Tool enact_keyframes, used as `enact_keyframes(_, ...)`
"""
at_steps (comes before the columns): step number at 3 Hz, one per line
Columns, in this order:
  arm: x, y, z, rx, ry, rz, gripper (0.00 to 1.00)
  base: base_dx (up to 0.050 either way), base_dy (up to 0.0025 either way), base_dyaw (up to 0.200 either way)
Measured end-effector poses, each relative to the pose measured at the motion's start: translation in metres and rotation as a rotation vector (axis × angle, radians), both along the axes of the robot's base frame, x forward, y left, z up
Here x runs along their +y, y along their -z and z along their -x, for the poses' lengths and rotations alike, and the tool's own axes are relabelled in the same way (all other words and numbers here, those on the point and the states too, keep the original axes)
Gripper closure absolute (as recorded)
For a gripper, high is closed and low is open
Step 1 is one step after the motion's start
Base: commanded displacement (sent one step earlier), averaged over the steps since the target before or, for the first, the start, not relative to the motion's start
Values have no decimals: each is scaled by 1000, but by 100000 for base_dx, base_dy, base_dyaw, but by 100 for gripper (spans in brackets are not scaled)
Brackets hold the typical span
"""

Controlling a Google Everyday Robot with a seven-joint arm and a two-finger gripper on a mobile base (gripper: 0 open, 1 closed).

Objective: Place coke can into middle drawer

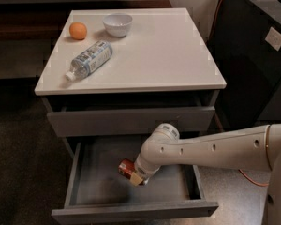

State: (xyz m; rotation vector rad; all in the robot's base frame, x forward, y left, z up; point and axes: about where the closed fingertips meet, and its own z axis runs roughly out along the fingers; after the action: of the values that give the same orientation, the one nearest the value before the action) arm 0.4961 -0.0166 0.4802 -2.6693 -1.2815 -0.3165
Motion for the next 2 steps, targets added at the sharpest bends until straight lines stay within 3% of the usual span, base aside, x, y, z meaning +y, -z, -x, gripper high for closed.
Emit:
enact_keyframes(1,5,40,3,5,-21,0,97,0,0,0)
enact_keyframes(2,8,65,4,15,-21,10,74,0,0,0)
